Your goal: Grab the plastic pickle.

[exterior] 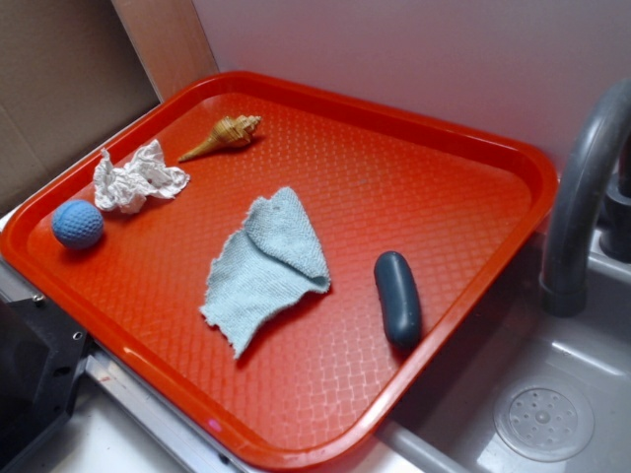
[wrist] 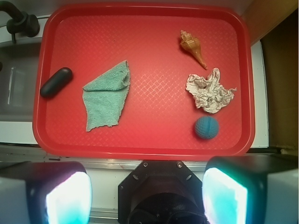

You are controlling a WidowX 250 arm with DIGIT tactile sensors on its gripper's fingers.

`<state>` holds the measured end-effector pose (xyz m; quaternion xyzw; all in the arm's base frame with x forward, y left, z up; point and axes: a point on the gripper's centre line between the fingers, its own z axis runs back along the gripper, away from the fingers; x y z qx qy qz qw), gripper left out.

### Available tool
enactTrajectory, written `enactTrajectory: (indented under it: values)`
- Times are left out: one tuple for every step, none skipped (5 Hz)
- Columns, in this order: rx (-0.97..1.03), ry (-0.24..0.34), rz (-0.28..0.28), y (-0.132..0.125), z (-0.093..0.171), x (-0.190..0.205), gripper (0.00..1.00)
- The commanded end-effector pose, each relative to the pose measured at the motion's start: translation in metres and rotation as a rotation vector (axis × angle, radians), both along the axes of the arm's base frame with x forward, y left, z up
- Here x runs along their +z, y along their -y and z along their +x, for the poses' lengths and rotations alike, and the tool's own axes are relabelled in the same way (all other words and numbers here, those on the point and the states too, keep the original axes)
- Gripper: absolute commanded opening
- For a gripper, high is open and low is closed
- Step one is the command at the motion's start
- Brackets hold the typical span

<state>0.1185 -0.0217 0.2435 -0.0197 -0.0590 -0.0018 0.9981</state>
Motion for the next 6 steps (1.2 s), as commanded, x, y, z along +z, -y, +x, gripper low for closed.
enactTrajectory:
  values:
    - [0.0, 0.0, 0.0, 0.0, 0.0, 0.0, 1.0]
    - [0.161, 0.028, -0.085, 0.05, 0.033, -0.05, 1.0]
    - [0.299, 0.129, -0.058, 0.091, 0.063, -0.085, 1.0]
    - [0.399, 0.131, -0.082, 0.112, 0.077, -0.109, 1.0]
    - [0.392, 0.081, -0.077, 0.137, 0.094, -0.146, 1.0]
    - [0.381, -0.02, -0.083, 0.146, 0.106, -0.162, 1.0]
